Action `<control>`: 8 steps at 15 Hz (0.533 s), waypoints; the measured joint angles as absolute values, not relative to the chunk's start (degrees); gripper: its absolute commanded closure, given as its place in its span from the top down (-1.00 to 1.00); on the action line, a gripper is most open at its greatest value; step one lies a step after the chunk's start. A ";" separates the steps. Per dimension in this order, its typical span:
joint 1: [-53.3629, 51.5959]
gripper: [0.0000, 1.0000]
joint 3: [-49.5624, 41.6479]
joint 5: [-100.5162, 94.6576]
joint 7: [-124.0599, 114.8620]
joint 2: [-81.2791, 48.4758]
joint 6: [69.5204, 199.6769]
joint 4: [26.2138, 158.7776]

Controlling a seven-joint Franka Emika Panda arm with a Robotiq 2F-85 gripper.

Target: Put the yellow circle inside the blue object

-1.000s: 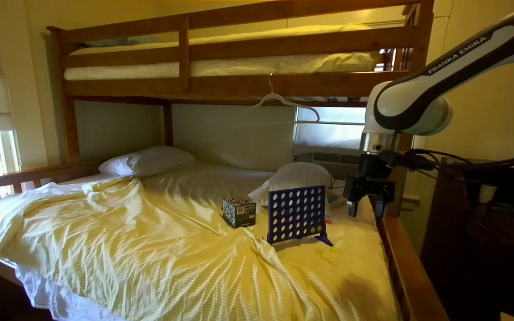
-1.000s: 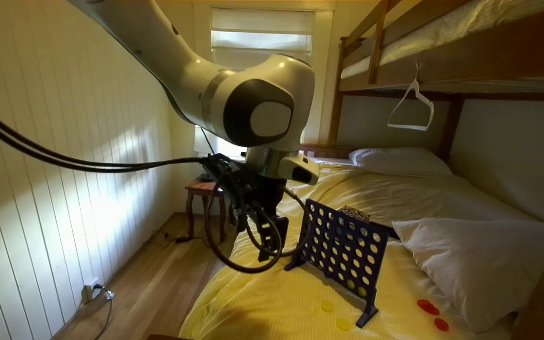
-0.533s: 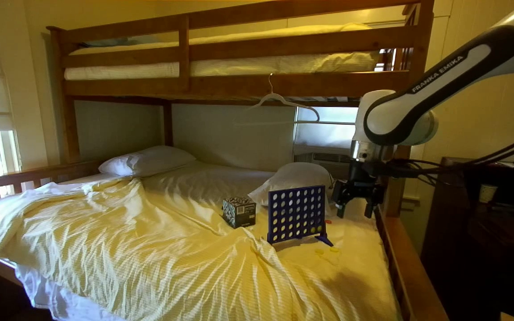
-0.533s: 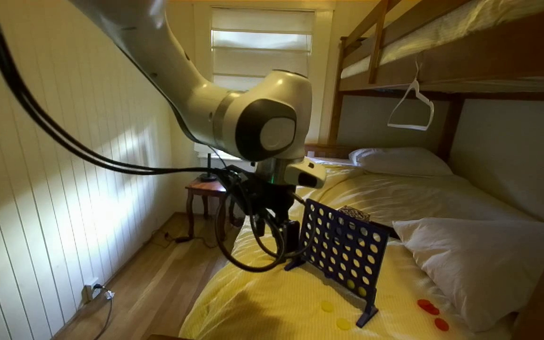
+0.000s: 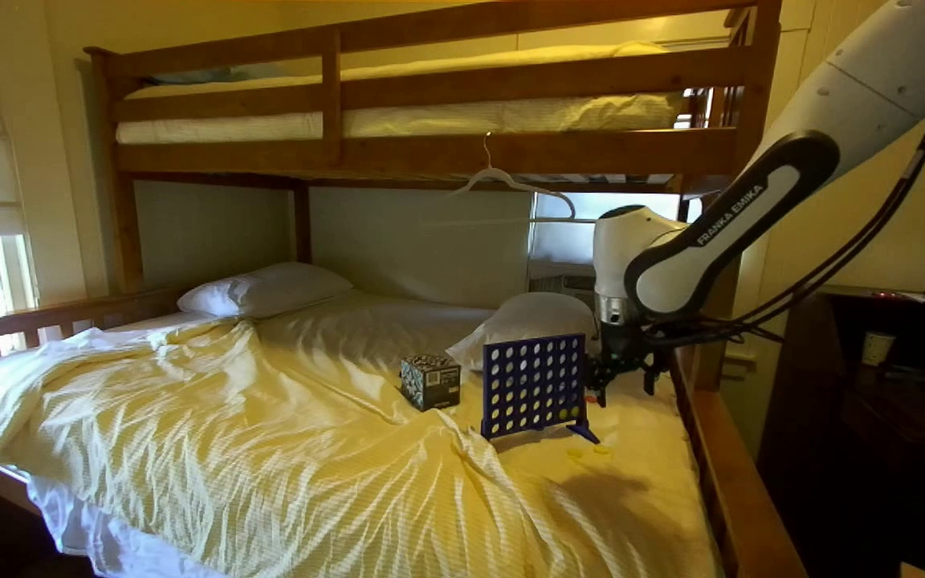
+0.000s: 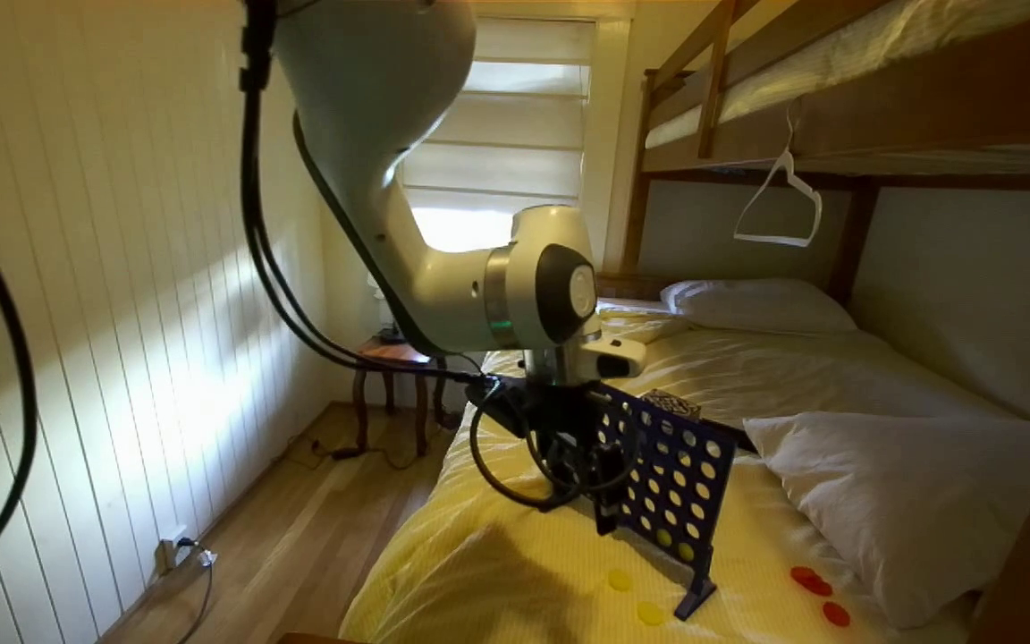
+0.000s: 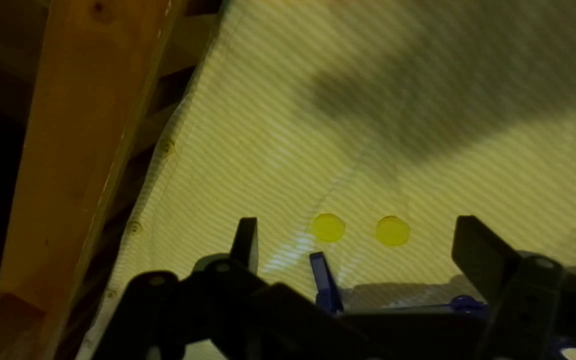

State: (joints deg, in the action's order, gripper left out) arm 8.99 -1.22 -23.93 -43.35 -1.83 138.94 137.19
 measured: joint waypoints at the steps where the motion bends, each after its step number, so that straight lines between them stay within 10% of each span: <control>1: 8.48 1.00 -1.60 -26.41 -45.91 -3.71 138.47 135.78; 8: 2.58 1.00 -5.60 -31.19 -54.10 -15.98 133.86 126.49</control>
